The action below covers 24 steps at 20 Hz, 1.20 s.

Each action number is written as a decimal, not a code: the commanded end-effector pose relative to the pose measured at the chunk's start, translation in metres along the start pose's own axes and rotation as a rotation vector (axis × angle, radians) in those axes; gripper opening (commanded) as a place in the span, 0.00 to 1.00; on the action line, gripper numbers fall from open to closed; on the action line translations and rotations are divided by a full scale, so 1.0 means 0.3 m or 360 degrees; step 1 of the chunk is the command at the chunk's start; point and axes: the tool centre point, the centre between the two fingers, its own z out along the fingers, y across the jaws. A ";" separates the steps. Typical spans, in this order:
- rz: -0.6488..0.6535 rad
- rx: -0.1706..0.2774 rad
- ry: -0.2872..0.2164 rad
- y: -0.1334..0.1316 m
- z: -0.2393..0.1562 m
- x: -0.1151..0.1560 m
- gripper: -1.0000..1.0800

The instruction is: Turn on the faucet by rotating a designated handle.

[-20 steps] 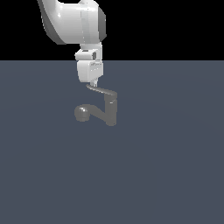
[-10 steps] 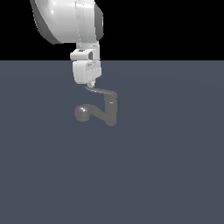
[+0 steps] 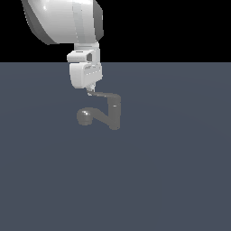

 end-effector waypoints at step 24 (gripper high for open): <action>-0.0008 -0.0003 -0.0001 0.187 -0.001 0.108 0.00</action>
